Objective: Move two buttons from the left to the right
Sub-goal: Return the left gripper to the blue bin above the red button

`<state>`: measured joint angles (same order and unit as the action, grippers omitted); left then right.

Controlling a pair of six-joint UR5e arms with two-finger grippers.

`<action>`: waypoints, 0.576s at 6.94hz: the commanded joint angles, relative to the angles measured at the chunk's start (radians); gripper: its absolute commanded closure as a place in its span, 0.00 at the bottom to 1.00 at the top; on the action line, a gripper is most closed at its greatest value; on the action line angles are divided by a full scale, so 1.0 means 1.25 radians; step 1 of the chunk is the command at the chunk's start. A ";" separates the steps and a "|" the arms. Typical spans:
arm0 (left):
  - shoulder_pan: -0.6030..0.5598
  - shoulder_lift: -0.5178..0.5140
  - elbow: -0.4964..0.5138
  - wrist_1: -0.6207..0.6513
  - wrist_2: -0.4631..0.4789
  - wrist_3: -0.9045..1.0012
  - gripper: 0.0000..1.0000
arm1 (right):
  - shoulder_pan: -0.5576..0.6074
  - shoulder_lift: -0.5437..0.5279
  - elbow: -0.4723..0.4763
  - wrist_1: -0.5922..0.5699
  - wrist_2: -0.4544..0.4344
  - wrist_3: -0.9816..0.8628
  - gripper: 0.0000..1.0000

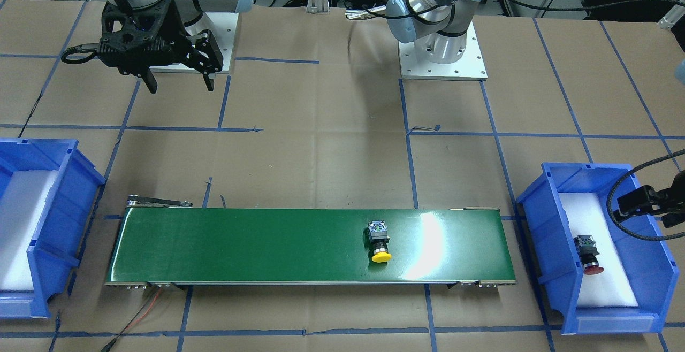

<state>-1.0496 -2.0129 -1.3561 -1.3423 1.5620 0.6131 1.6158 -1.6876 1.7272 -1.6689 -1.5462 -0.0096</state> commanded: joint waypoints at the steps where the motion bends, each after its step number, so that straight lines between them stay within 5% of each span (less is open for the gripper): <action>1: -0.002 -0.033 -0.061 0.127 -0.003 -0.017 0.00 | -0.002 0.000 -0.001 -0.001 0.000 -0.001 0.00; 4: -0.005 -0.074 -0.157 0.282 0.000 -0.020 0.00 | -0.004 0.001 -0.006 -0.005 0.004 -0.001 0.00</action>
<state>-1.0536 -2.0837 -1.5081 -1.0587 1.5603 0.5896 1.6127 -1.6868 1.7229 -1.6717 -1.5464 -0.0111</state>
